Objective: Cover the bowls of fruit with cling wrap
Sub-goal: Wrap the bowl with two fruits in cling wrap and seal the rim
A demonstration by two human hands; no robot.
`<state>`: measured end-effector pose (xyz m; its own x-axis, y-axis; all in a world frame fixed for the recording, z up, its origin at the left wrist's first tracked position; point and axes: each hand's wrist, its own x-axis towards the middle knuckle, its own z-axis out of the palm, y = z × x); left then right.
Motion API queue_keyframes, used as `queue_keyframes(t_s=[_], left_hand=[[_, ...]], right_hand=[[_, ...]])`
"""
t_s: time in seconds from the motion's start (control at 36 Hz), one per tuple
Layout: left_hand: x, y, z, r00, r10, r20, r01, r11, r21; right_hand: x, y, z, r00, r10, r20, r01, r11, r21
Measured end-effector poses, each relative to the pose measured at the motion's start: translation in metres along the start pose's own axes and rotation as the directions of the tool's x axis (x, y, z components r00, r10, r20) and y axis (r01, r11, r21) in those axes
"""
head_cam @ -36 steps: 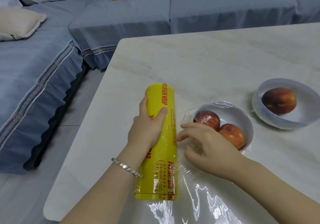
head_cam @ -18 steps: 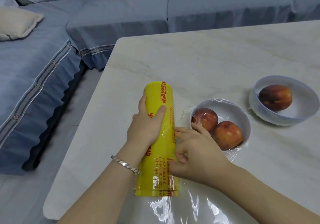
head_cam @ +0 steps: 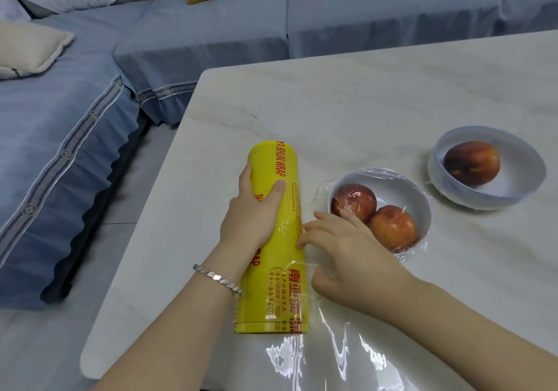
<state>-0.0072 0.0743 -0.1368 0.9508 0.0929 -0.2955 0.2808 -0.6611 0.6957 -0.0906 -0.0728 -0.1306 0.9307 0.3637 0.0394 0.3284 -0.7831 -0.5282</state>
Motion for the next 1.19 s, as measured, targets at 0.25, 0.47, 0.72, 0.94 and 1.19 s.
queue_keyframes(t_s=[0.25, 0.47, 0.72, 0.94, 1.19], left_hand=[[-0.001, 0.004, 0.004, 1.000, -0.007, -0.011, 0.007, 0.997, 0.073], [-0.002, 0.006, 0.005, 1.000, -0.019, -0.010, 0.020, 0.995, 0.099], [0.001, -0.003, -0.003, 1.000, 0.008, 0.007, -0.008, 0.999, -0.048], [0.000, 0.001, 0.001, 1.000, -0.015, -0.001, 0.015, 1.000, 0.027], [0.000, 0.001, 0.000, 1.000, -0.007, 0.007, 0.007, 1.000, 0.017]], right_hand=[[0.000, 0.003, 0.005, 0.985, -0.158, -0.073, 0.156, 0.987, -0.036], [0.005, 0.005, -0.003, 0.975, -0.221, -0.011, 0.221, 0.973, 0.072], [-0.007, 0.002, -0.005, 0.974, -0.228, -0.003, 0.221, 0.943, 0.248], [-0.003, -0.025, -0.010, 0.981, 0.032, 0.193, -0.044, 0.997, 0.062], [0.000, -0.035, -0.004, 0.962, 0.196, 0.190, -0.218, 0.971, 0.100]])
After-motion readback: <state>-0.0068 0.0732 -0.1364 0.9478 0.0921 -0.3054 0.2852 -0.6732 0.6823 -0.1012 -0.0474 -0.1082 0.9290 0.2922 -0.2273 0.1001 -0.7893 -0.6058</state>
